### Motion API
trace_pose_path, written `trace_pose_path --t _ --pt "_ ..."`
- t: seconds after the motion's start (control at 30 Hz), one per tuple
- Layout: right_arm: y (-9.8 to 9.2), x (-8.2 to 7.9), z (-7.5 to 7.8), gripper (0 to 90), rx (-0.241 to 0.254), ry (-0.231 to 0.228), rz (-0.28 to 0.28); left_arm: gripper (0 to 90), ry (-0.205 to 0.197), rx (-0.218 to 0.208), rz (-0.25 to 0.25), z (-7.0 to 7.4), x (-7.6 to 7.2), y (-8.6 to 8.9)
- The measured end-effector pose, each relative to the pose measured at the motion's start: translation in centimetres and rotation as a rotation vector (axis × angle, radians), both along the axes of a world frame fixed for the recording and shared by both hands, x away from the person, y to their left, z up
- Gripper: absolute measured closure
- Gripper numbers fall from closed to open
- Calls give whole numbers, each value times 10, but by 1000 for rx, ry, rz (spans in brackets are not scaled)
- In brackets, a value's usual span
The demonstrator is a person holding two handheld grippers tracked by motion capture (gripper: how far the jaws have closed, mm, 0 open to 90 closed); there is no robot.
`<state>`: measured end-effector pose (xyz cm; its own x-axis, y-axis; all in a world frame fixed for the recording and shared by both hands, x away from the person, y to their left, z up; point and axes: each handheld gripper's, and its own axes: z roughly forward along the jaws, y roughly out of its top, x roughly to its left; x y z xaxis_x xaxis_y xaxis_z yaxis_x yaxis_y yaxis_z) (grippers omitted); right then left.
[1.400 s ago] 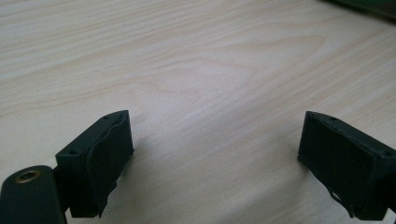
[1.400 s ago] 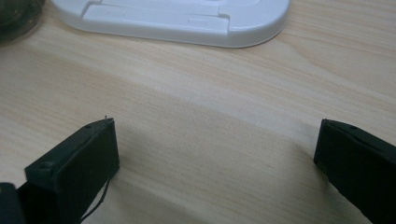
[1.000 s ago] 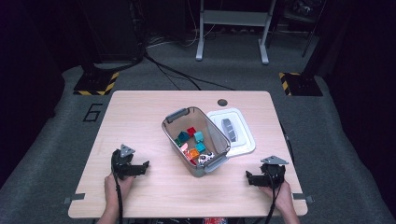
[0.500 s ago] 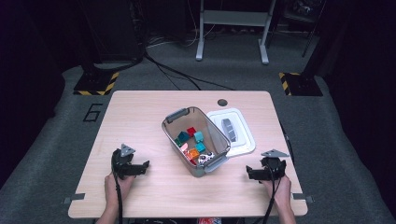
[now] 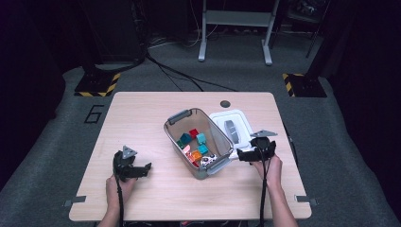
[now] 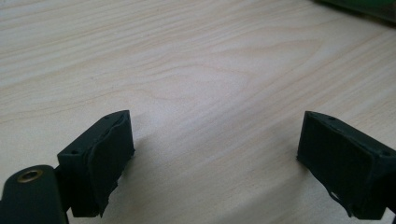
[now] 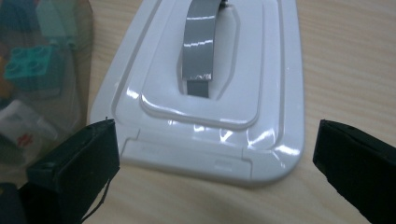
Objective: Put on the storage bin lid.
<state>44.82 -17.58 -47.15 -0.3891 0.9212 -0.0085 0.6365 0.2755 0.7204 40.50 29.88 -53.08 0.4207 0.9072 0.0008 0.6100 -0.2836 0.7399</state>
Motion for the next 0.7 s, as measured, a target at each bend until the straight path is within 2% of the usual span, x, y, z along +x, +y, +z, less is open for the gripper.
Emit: trace_pose_path --t 0.1,0.13,0.33,0.43,0.57,0.63,0.7 --pt "6 12 1 101 15 -7 5 109 7 9 -11 1 0 1" --pt "6 17 1 132 13 -7 11 109 -1 6 -6 0 0 0" --pt "10 44 -9 301 49 36 20 109 5 8 -12 1 0 1" --pt "14 55 -16 392 42 41 22 109 6 9 -15 1 0 1" --pt "22 65 -24 442 27 58 46 108 1 0 -6 0 0 0" --pt "25 69 -24 468 51 55 42 108 6 9 -14 1 0 1" --pt "27 73 -23 509 35 38 39 108 6 10 -15 1 0 1"
